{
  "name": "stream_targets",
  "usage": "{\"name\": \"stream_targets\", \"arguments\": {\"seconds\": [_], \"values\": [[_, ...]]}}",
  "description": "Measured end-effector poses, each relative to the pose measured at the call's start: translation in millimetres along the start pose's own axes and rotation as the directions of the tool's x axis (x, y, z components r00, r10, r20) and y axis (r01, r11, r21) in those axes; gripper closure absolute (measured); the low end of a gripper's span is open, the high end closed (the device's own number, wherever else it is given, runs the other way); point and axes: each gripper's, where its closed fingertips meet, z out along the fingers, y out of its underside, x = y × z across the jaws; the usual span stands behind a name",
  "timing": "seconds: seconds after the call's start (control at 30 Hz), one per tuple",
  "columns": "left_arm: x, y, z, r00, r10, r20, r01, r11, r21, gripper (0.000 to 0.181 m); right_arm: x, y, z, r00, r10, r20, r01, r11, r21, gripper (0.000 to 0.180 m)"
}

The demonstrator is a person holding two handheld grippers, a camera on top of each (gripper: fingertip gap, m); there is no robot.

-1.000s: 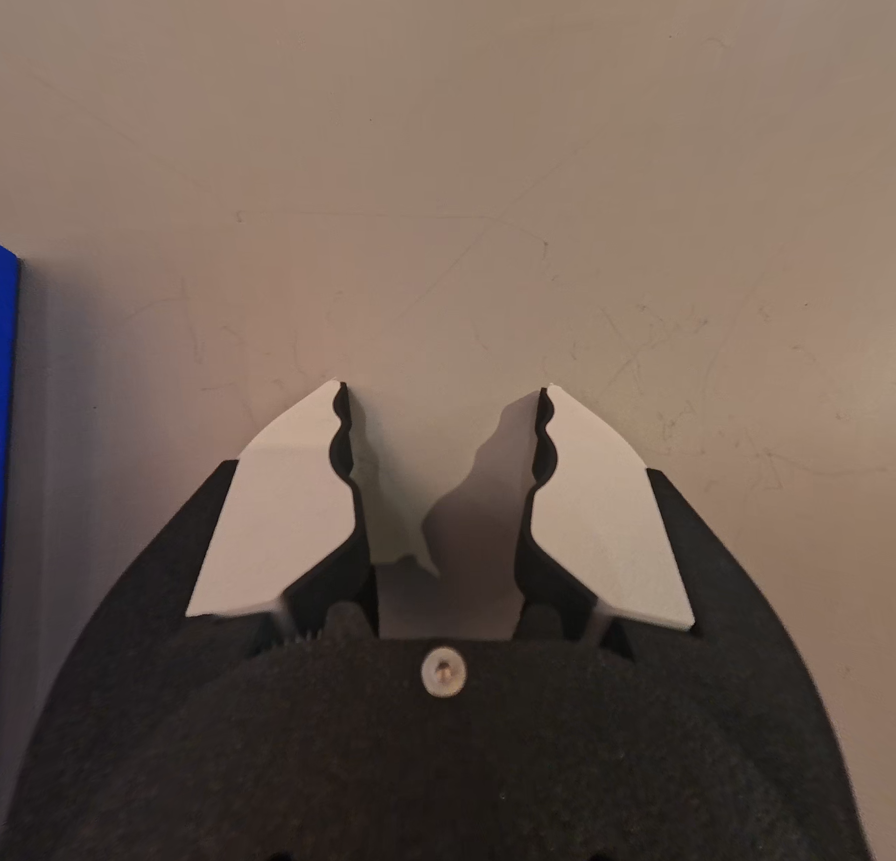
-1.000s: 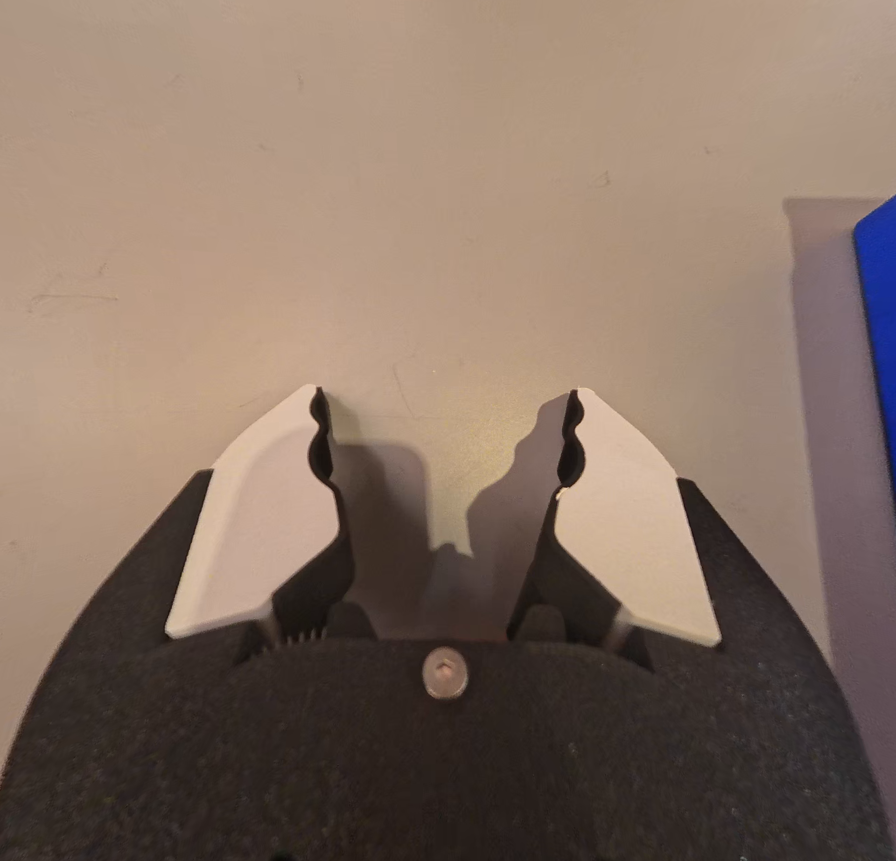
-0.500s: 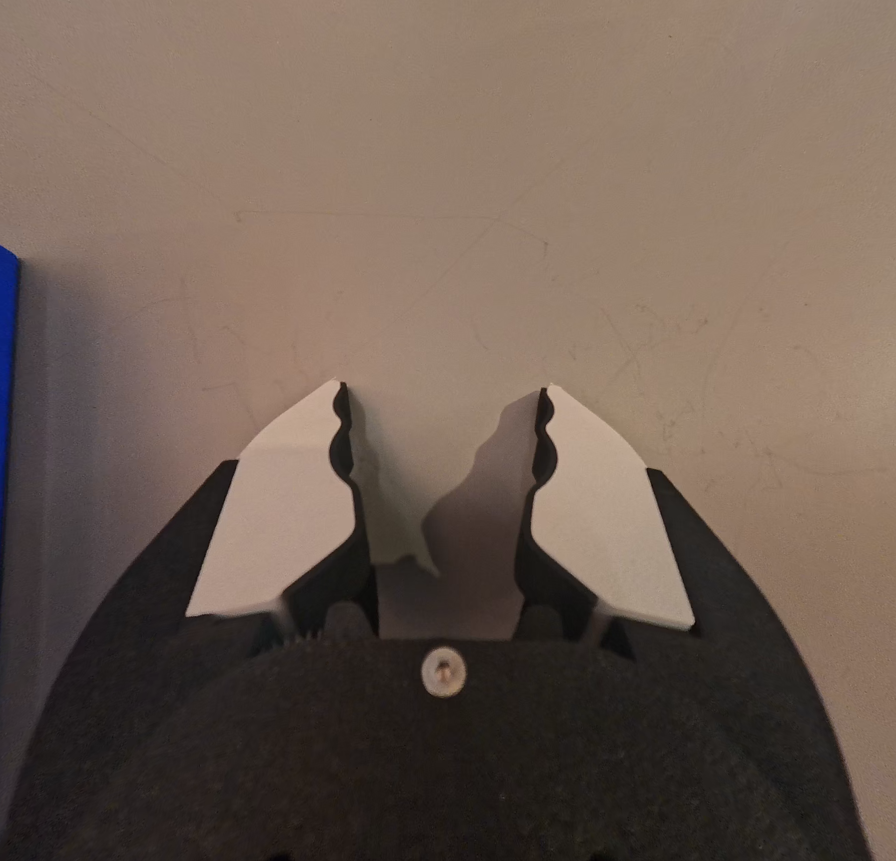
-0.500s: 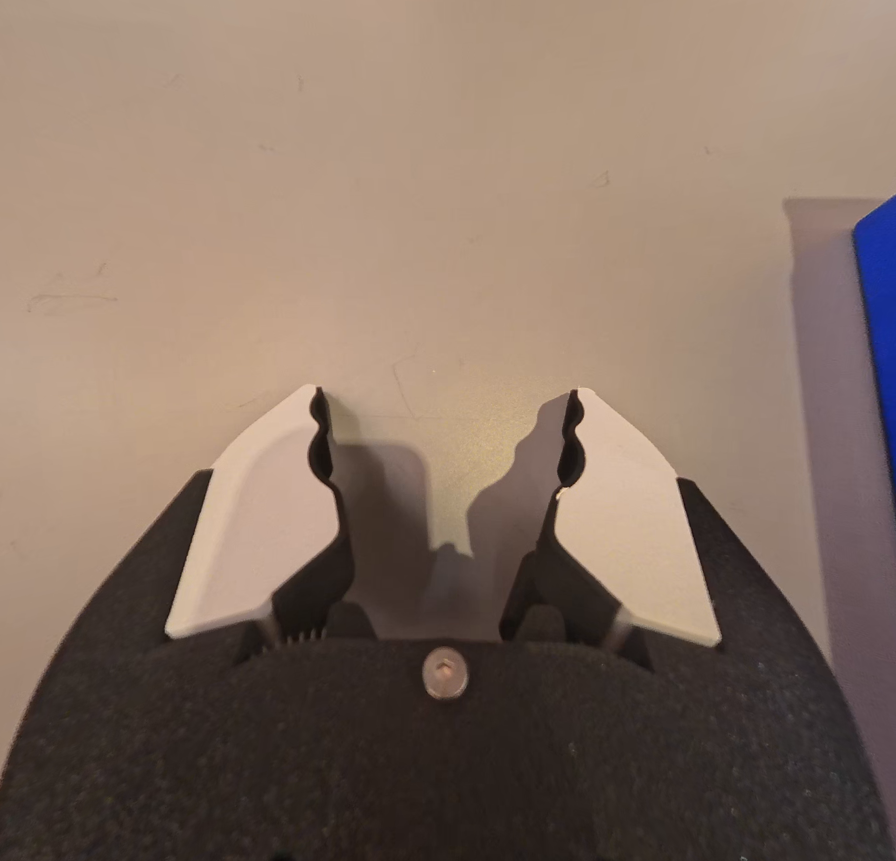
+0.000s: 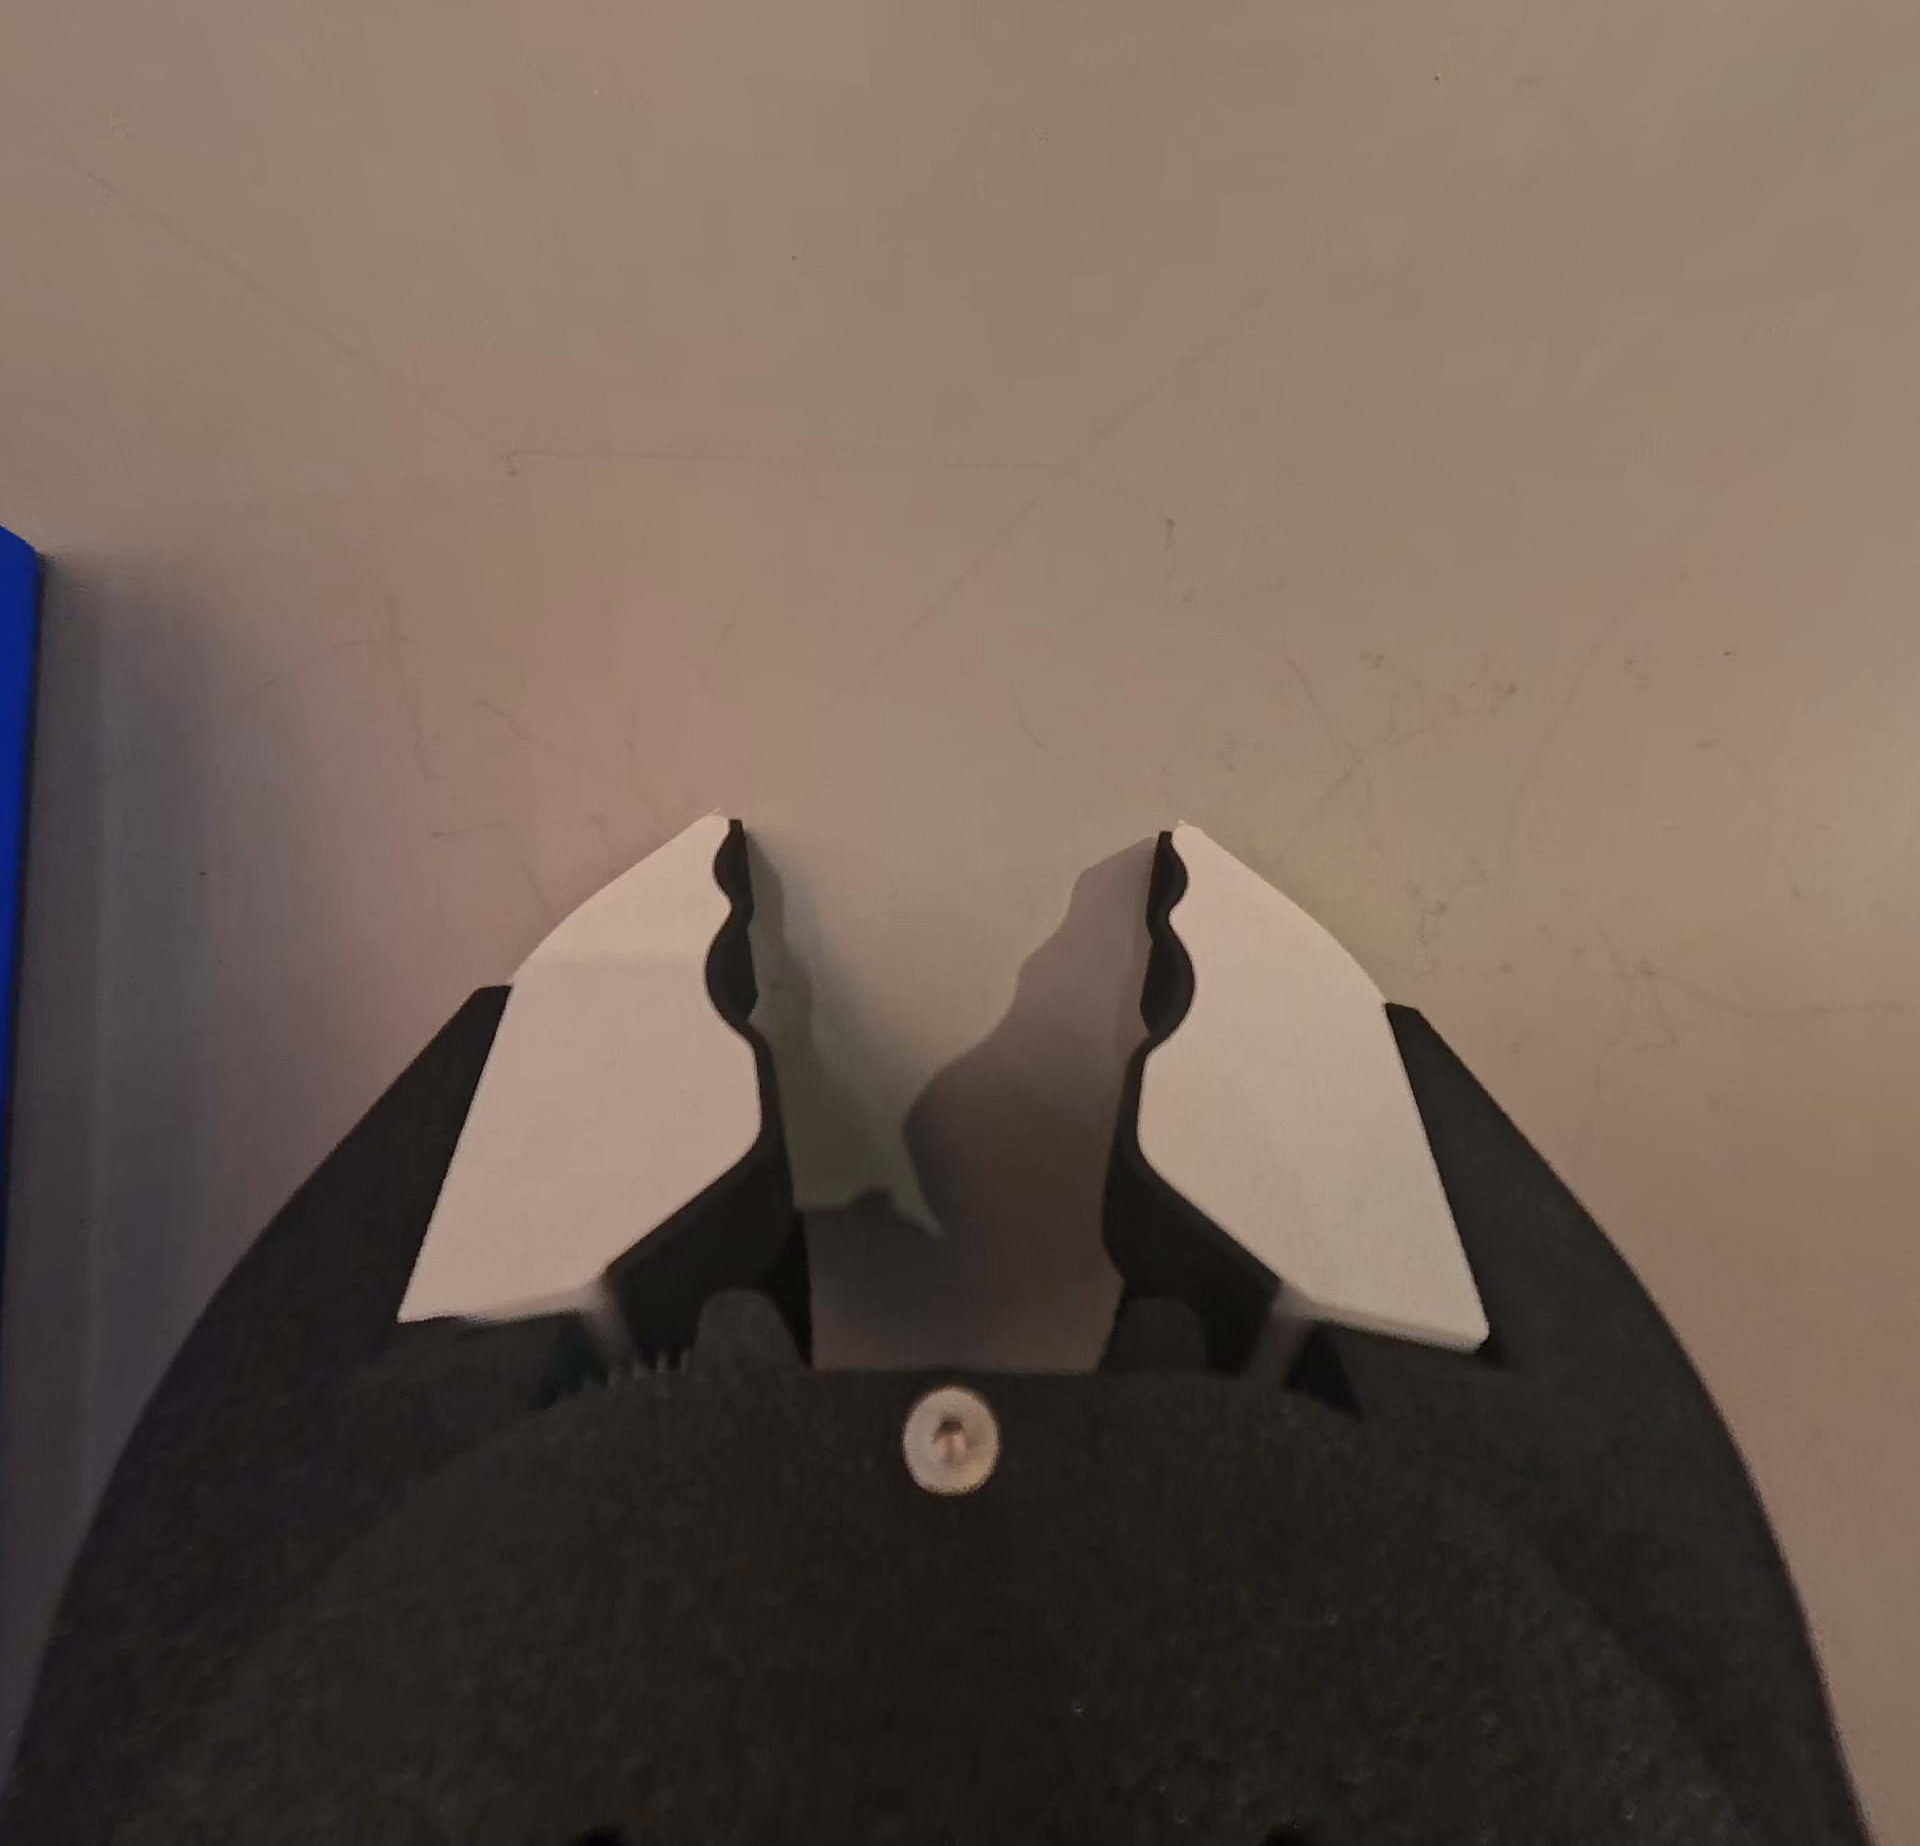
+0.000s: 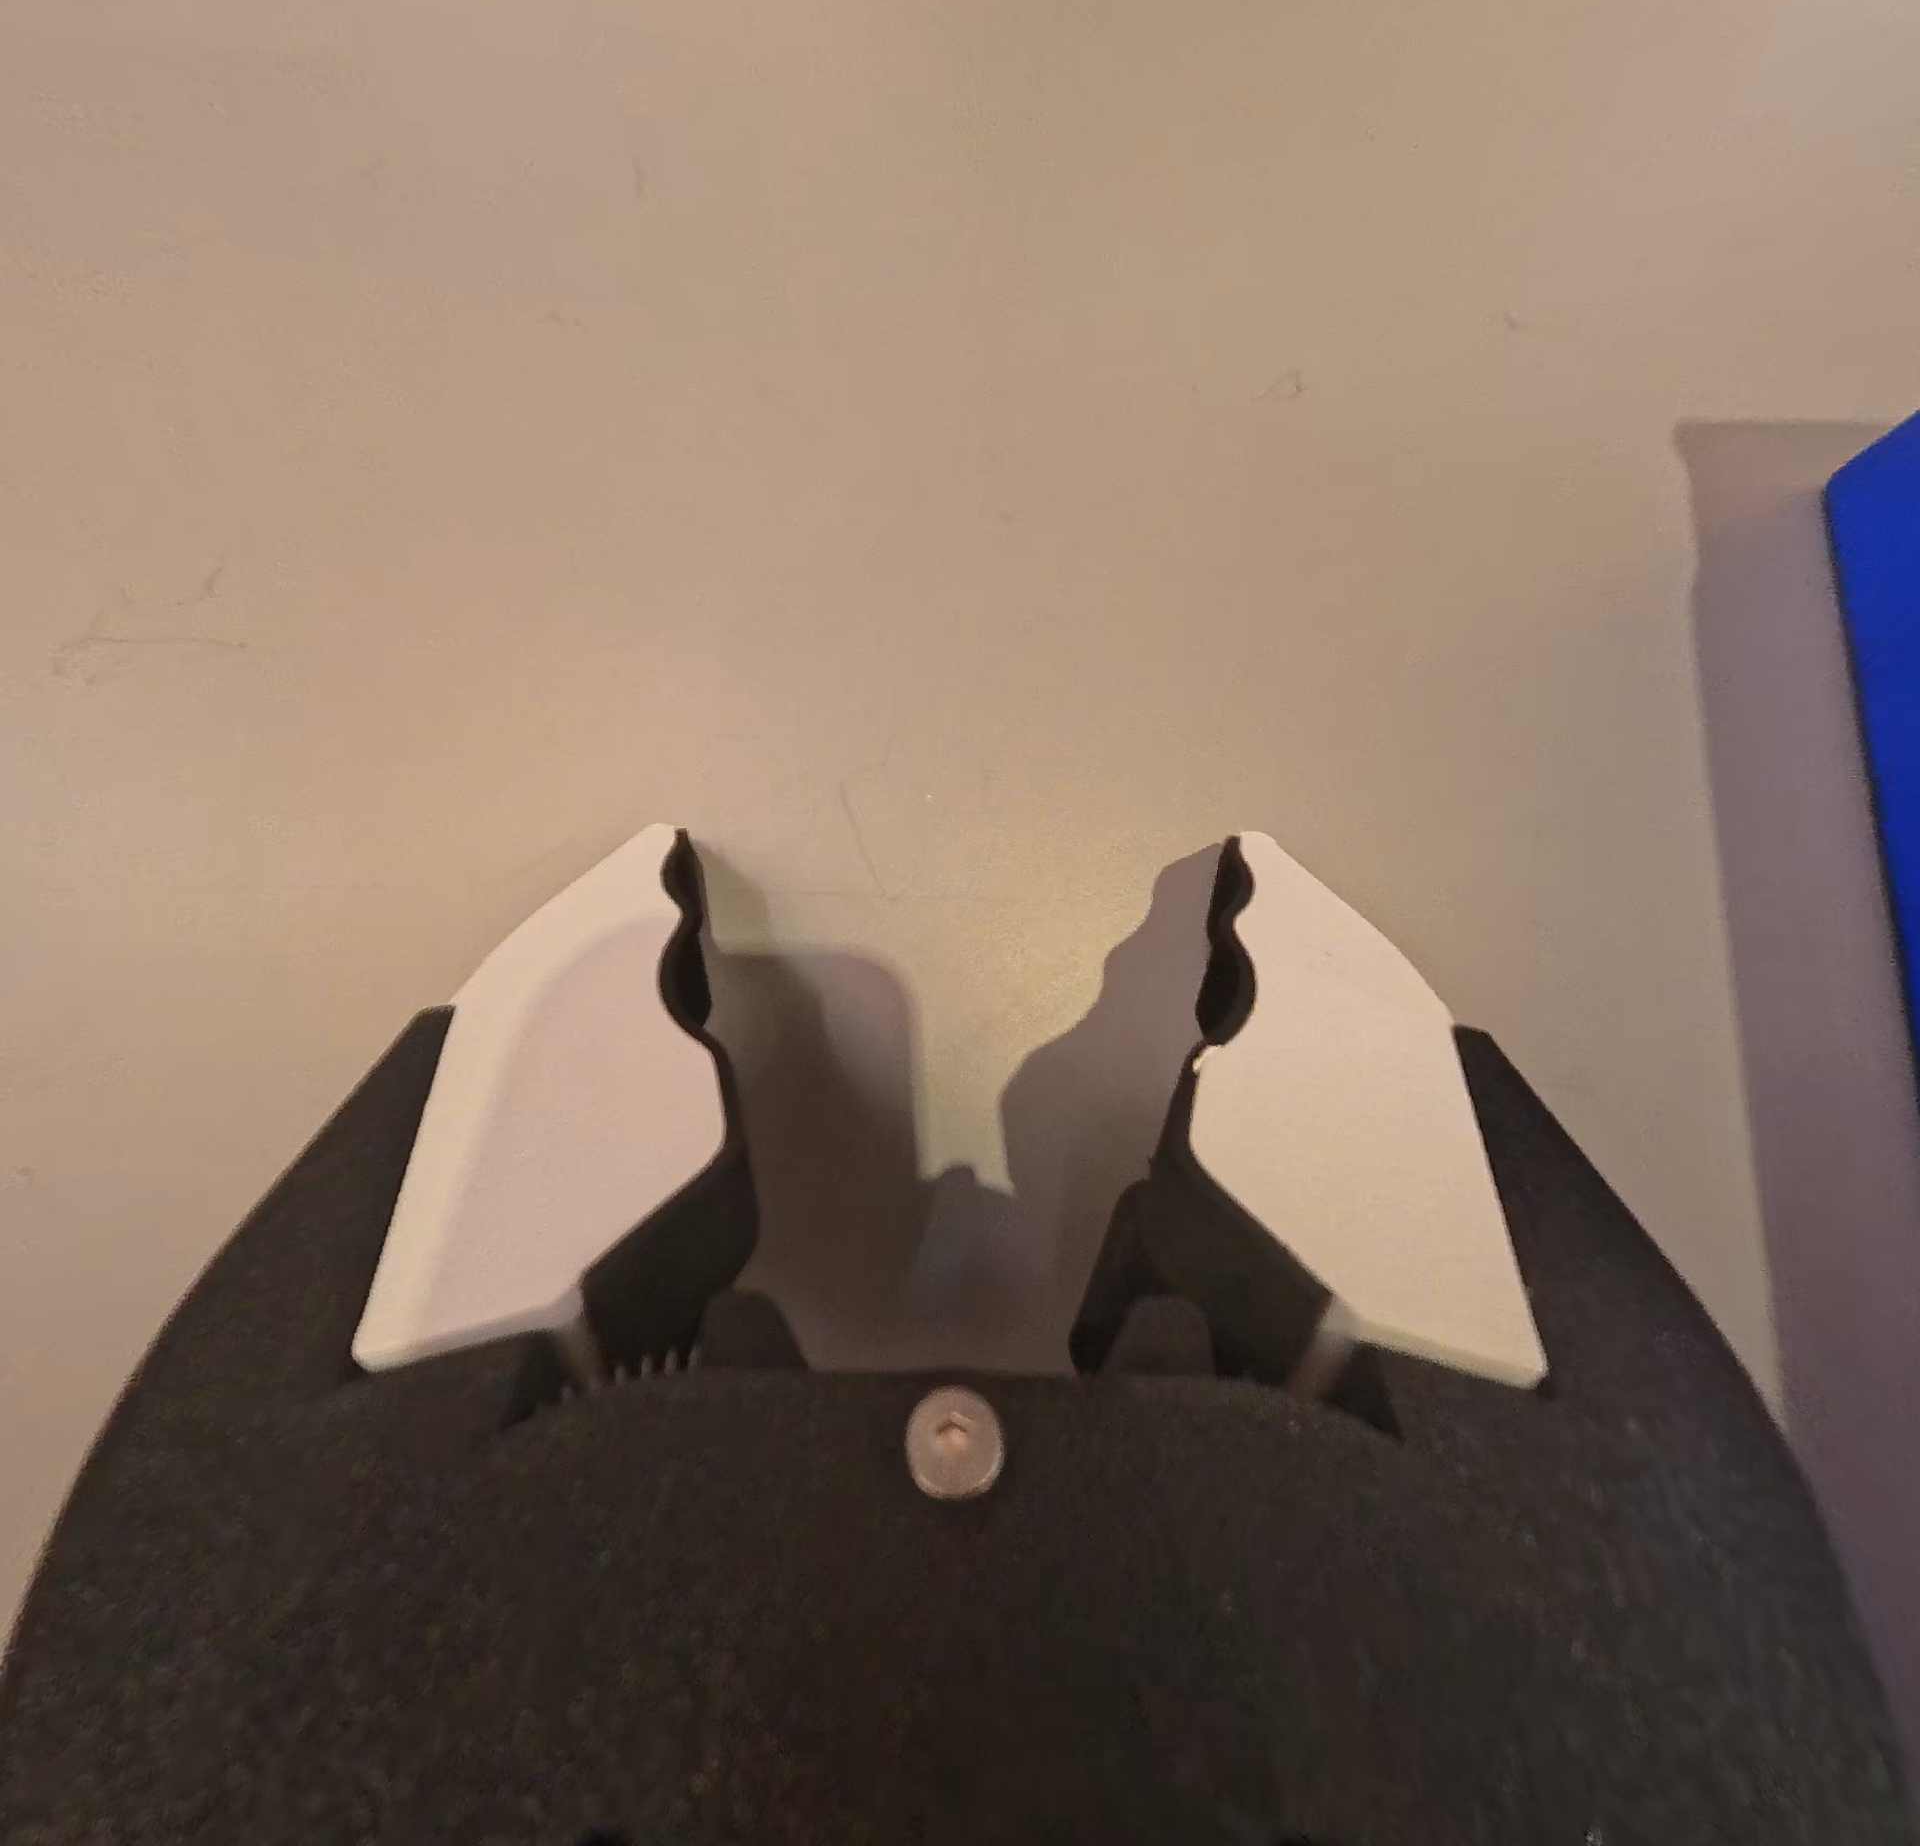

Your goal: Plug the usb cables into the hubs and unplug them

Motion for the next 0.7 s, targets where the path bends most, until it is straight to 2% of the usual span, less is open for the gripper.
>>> {"name": "stream_targets", "arguments": {"seconds": [0.7], "values": [[-0.2,0.2,0.1,1.0,0.0,0.0,0.0,1.0,0.0,0.108,1.4,-0.2,2.6,1.0,0.0,0.001,0.0,1.0,0.009,0.084]]}}
